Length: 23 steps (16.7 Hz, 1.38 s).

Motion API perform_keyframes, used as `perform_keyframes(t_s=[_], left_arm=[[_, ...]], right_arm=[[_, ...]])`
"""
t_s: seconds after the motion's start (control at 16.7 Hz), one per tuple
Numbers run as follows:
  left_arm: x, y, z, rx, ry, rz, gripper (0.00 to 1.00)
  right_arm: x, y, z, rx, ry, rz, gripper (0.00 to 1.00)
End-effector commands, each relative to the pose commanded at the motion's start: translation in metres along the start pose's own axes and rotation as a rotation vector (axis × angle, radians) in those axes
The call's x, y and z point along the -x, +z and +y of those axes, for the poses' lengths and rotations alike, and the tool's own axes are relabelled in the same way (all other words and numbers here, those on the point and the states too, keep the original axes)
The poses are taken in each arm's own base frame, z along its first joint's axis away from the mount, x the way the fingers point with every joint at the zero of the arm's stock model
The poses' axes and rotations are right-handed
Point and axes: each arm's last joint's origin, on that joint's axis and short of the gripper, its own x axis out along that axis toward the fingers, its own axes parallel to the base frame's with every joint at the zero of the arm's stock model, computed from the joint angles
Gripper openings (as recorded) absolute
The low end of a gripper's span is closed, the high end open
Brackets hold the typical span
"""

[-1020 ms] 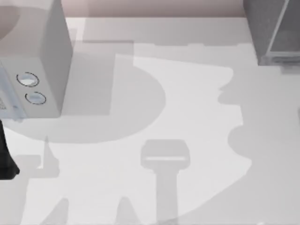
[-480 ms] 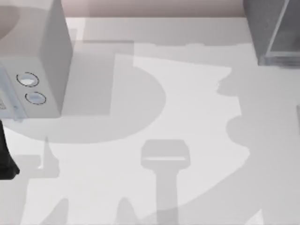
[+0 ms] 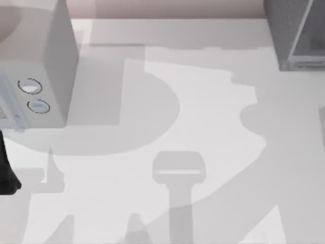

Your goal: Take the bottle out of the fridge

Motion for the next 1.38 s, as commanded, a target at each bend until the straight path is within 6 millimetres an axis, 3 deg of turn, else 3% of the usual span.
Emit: perform_keyframes(t_s=[0.12,0.9,1.38], left_arm=[[0.0000,0.0000,0.0000,0.000,0.000,0.000,1.00],[0.0000,0.0000,0.0000,0.000,0.000,0.000,1.00],[0.0000,0.0000,0.0000,0.000,0.000,0.000,1.00]], right_arm=[[0.0000,0.0000,0.0000,0.000,0.000,0.000,1.00],[0.0000,0.0000,0.0000,0.000,0.000,0.000,0.02],[0.0000,0.0000,0.0000,0.000,0.000,0.000,0.00]])
